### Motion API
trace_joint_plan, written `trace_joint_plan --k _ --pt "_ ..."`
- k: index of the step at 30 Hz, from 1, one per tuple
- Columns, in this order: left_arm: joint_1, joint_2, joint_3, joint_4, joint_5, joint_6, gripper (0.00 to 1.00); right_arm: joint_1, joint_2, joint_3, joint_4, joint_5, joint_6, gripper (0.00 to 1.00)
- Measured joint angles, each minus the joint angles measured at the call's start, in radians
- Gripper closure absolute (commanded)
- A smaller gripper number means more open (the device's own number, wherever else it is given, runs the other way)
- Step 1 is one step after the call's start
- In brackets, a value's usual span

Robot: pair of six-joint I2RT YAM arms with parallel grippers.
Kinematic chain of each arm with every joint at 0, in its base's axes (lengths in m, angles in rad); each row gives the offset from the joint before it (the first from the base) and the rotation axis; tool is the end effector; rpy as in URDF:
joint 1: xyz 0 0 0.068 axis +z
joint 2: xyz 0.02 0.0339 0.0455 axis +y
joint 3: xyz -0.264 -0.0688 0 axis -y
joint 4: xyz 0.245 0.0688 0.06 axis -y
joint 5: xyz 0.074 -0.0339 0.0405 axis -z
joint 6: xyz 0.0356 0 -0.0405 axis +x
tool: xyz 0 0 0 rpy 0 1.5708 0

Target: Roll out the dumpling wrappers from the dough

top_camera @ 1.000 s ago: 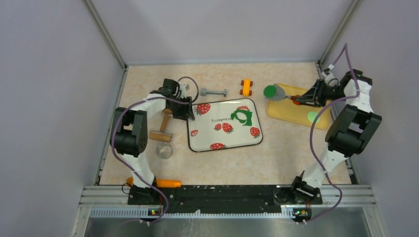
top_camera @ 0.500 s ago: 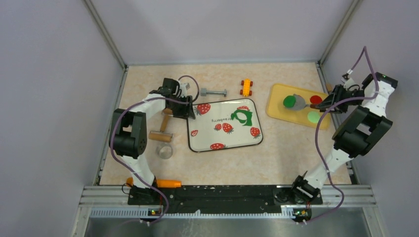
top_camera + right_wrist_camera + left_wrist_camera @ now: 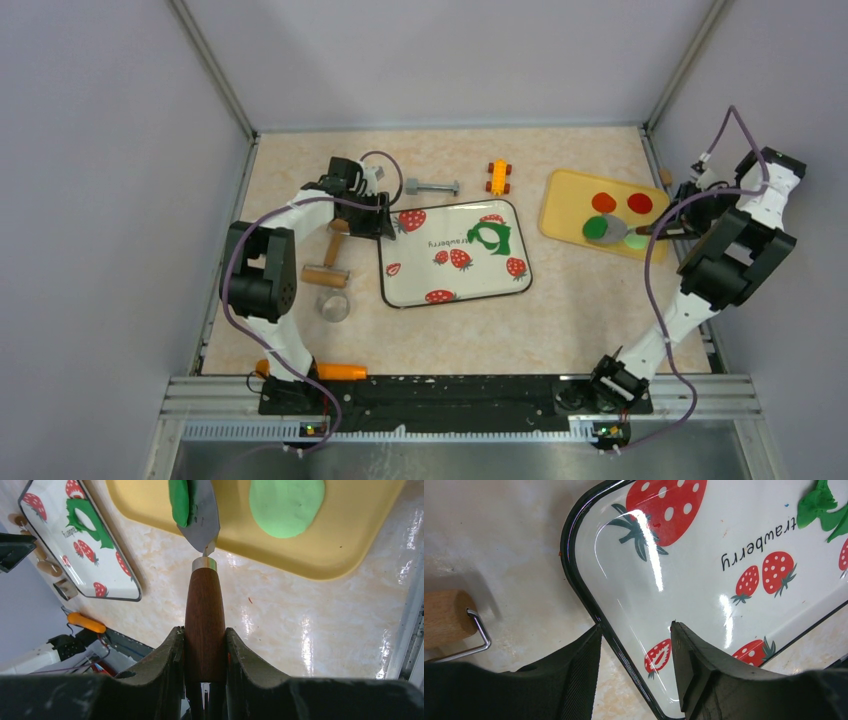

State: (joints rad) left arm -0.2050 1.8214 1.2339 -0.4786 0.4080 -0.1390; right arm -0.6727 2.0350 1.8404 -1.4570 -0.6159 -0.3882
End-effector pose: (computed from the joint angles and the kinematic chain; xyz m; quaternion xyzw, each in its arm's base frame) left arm 0.3635 -0.0900 0.1900 0.0818 0.9461 -0.2351 0.2073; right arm 0.3115 -0.2218 0.2583 0.1471 0.9408 0.2807 0.1200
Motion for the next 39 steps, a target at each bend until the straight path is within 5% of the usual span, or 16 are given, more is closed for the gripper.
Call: trace_joint_plan --k 20,39 --pt "0.000 -0.011 -0.002 0.009 0.001 -0.003 0.42 0.022 0.037 0.026 0.008 0.124 0.110 1.00" --pt "0.000 -0.031 -0.002 0.002 -0.001 -0.007 0.37 0.024 -0.190 0.040 0.093 0.155 0.117 1.00"
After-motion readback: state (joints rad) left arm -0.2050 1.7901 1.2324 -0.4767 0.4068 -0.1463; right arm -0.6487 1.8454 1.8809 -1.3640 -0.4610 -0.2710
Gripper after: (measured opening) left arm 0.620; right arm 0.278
